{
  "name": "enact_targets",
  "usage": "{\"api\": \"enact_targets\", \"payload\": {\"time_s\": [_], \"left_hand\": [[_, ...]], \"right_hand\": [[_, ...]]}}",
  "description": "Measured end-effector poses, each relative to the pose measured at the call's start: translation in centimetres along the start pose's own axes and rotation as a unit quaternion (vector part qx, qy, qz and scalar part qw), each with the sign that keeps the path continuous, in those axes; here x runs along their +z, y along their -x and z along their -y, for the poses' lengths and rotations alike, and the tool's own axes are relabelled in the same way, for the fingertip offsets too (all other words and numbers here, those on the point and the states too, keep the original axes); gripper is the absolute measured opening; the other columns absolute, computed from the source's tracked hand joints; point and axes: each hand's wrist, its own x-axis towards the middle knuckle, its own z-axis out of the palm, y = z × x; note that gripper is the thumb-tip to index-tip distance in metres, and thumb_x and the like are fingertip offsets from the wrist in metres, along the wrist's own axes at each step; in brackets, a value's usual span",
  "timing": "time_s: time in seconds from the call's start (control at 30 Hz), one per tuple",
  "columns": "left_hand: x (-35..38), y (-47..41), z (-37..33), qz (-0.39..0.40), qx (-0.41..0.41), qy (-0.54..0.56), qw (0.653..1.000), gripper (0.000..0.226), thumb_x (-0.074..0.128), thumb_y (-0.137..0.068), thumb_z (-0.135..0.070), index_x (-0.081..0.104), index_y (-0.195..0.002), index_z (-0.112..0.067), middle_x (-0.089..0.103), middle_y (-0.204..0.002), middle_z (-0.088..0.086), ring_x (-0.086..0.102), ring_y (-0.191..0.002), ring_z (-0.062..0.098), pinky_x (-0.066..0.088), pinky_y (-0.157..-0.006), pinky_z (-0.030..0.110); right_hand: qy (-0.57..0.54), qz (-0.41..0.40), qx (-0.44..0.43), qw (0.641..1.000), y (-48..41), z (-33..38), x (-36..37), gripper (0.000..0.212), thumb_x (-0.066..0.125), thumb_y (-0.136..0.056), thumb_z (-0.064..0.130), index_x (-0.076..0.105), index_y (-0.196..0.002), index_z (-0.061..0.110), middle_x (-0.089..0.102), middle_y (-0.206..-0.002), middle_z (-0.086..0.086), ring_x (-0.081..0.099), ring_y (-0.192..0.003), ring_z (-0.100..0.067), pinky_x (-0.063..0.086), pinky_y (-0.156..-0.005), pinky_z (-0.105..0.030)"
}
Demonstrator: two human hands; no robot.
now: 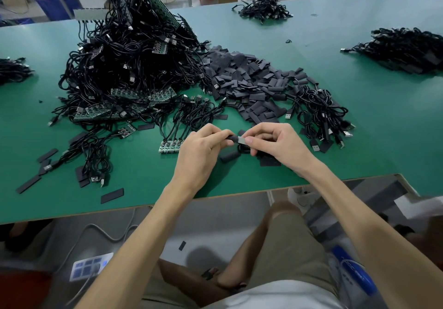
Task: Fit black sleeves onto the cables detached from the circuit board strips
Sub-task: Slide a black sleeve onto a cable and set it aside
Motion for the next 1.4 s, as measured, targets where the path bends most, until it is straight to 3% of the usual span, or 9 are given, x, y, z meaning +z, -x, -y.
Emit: {"api": "enact_targets", "payload": {"time_s": [0.5, 0.8, 1.17, 1.4], "left_hand": [[-0.18, -0.05, -0.4, 0.003, -0.016, -0.026, 1.0, 0.016, 0.068, -0.096, -0.017, 0.078, -0.109, -0.015, 0.069, -0.098, -0.002, 0.063, -0.081, 0.029, 0.05, -0.077, 0.049], [-0.34, -0.13, -0.64, 0.008, -0.033, -0.01, 0.999, 0.016, 0.069, -0.096, -0.018, 0.078, -0.108, -0.014, 0.07, -0.1, -0.001, 0.064, -0.084, 0.028, 0.05, -0.08, 0.049], [-0.37, -0.04, -0.77, 0.009, -0.039, -0.022, 0.999, 0.02, 0.067, -0.097, -0.022, 0.076, -0.112, -0.012, 0.069, -0.105, 0.001, 0.063, -0.086, 0.03, 0.05, -0.081, 0.048], [-0.21, -0.09, -0.43, 0.015, -0.034, 0.022, 0.999, 0.017, 0.068, -0.096, -0.013, 0.076, -0.11, -0.009, 0.069, -0.103, 0.003, 0.064, -0.086, 0.032, 0.052, -0.08, 0.05]], "right_hand": [[-0.016, -0.004, 0.012, 1.0, 0.02, -0.07, 0.05, 0.003, 0.077, -0.092, 0.022, 0.078, -0.091, 0.019, 0.075, -0.071, -0.006, 0.067, -0.069, -0.01, 0.049, -0.077, -0.015], [-0.024, -0.001, 0.018, 1.0, 0.03, -0.16, -0.03, 0.01, 0.075, -0.093, 0.018, 0.076, -0.092, 0.008, 0.073, -0.069, -0.005, 0.063, -0.065, -0.007, 0.045, -0.071, -0.011], [-0.018, -0.004, 0.011, 1.0, -0.04, -0.24, -0.02, 0.009, 0.074, -0.094, 0.022, 0.077, -0.092, 0.013, 0.074, -0.069, -0.004, 0.062, -0.061, 0.0, 0.042, -0.066, -0.006], [-0.02, -0.008, 0.02, 1.0, 0.04, -0.12, -0.09, 0.007, 0.074, -0.094, 0.022, 0.078, -0.094, 0.016, 0.074, -0.071, -0.006, 0.065, -0.068, -0.009, 0.047, -0.071, -0.013]]}}
